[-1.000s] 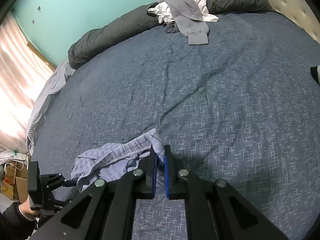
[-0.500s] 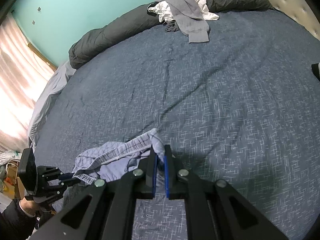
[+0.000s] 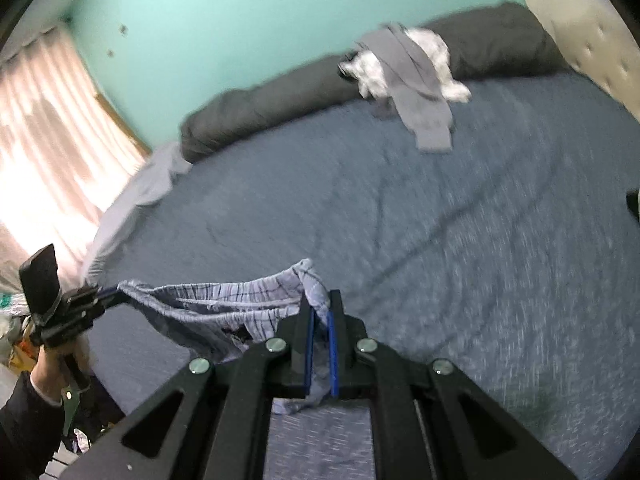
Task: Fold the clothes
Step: 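Hold the shorts up by the waistband with both grippers, stretching it taut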
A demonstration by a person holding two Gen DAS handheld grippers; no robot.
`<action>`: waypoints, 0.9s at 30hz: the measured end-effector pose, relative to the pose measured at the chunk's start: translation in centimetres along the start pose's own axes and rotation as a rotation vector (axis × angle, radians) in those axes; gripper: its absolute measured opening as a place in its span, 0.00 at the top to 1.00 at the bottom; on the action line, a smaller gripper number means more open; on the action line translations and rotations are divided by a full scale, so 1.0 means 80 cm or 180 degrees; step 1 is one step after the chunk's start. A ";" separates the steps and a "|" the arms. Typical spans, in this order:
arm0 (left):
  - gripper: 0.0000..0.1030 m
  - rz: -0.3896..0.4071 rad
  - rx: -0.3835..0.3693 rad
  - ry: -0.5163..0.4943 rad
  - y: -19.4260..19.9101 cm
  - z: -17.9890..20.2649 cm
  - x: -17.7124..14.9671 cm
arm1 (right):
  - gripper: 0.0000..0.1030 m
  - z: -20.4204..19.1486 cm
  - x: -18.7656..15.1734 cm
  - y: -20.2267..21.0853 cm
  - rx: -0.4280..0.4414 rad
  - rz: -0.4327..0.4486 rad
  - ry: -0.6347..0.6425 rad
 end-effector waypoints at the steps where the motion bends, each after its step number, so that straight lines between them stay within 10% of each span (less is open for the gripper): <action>1: 0.93 0.0055 0.0019 -0.0017 0.011 0.000 0.011 | 0.95 -0.011 0.009 0.013 0.0039 0.0058 0.0034; 14: 0.93 0.0379 -0.0092 -0.0117 0.124 0.036 0.075 | 0.95 -0.102 0.060 0.158 0.0242 0.0466 0.0271; 27: 0.93 -0.0401 -0.0195 0.0370 -0.075 -0.049 -0.006 | 0.95 -0.007 0.005 -0.032 -0.0030 -0.0217 -0.0247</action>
Point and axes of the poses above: each gripper's, at about its wrist camera, not at the fingertips, and y roughly against the way its jaws point, z to its right, x to its top, the point moved 10 cm from there along -y, roughly the way its jaws point, and after that the axes turned 4 degrees about -x, right-handed, at the moved point
